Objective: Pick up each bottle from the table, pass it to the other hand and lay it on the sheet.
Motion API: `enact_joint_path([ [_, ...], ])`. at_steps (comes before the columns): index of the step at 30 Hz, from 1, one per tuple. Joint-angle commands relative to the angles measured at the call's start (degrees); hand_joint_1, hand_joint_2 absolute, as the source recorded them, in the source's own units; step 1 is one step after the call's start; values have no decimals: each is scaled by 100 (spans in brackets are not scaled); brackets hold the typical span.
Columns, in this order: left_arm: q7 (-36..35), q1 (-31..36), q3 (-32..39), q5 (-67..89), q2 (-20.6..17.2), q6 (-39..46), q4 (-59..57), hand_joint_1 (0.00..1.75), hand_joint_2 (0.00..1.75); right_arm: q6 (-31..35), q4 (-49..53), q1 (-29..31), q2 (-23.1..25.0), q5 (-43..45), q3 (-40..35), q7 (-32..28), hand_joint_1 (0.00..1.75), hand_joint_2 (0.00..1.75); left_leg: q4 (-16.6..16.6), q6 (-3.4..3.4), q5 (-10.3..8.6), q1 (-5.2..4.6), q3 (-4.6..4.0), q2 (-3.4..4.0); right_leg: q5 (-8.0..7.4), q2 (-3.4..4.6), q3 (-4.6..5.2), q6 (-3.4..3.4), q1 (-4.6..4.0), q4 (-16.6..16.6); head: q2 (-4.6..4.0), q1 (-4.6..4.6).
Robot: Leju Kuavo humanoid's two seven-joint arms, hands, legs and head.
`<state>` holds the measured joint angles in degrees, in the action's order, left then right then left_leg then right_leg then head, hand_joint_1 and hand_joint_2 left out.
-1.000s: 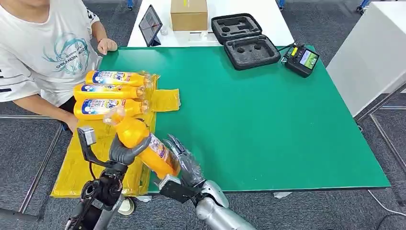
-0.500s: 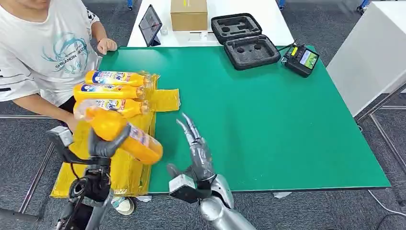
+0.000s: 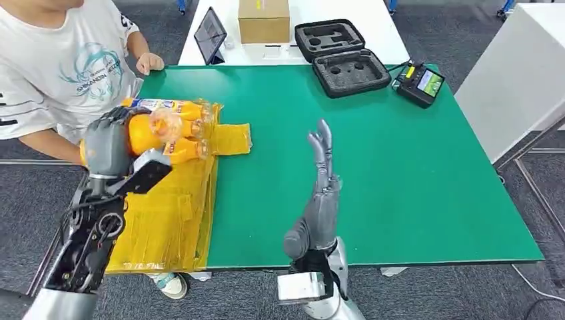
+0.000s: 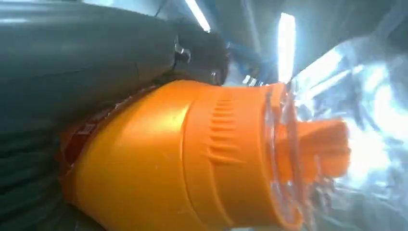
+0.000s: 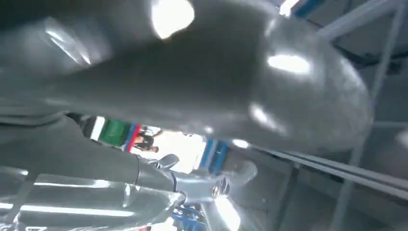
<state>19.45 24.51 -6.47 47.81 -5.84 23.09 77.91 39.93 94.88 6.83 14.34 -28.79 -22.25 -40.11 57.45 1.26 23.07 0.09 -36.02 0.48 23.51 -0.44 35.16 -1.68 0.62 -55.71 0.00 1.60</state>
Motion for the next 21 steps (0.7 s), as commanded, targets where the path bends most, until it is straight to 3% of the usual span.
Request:
enact_joint_path([
  [1,-174,698,-527,331,-377,-247,-1392,175,175,7,187,144,-51,51,64,11,0,0,-1,-5,2,4,7,-3,2,0,-8,4,-4,1,0,0],
  [15,-103,656,-609,452,-460,-450,-1577,175,175,7,83,212,-161,287,-109,11,0,0,0,-7,6,5,9,-2,6,4,-9,4,-4,0,0,0],
  [16,-93,643,-613,473,-484,-496,-1634,175,175,7,117,229,-176,306,-127,11,0,175,-2,-9,12,7,26,-2,11,6,-27,6,-5,2,0,-2],
  [21,6,603,-862,631,-713,-1476,-2327,175,175,7,1,304,-182,485,-143,11,0,175,-6,-7,7,3,19,7,6,12,-16,5,-2,4,0,-2],
])
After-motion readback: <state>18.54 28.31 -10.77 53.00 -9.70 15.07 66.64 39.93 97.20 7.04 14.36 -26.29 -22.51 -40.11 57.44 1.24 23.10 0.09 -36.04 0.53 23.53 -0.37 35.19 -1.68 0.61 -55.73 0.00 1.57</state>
